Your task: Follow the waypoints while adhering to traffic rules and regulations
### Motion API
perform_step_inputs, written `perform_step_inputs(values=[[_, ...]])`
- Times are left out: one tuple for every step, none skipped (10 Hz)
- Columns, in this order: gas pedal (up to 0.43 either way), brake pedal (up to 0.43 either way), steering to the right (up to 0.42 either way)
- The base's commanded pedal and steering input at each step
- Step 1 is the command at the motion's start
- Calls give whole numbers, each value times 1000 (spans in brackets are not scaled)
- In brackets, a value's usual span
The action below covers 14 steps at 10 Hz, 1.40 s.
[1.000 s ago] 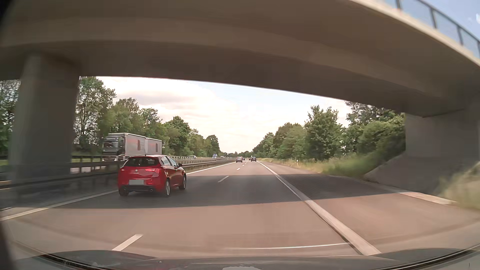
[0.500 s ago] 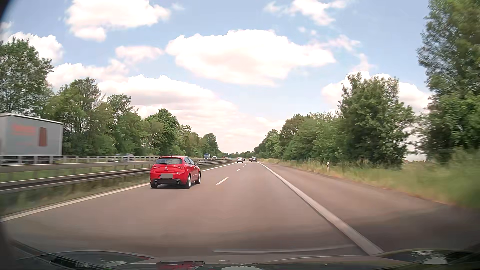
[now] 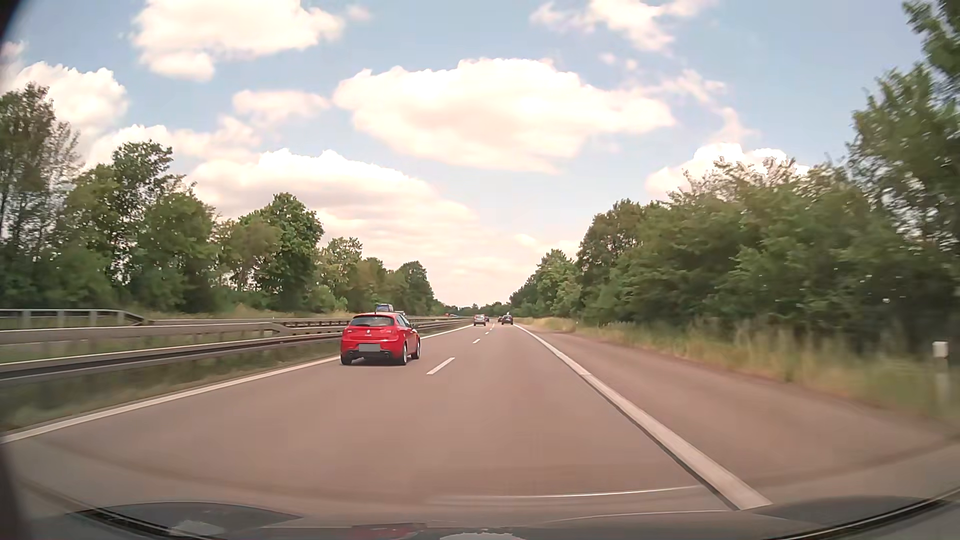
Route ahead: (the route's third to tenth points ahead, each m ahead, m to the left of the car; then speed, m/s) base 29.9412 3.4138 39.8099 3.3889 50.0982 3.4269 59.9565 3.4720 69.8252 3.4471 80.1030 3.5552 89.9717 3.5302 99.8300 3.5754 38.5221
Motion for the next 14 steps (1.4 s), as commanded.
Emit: perform_step_inputs(values=[[421,12,-2],[421,12,-2],[421,12,-2],[421,12,-2],[421,12,-2],[421,12,-2],[421,12,-2],[421,12,-3],[421,12,-2],[421,12,-2],[421,12,-2],[421,12,-2],[421,12,-3],[421,12,-2]])
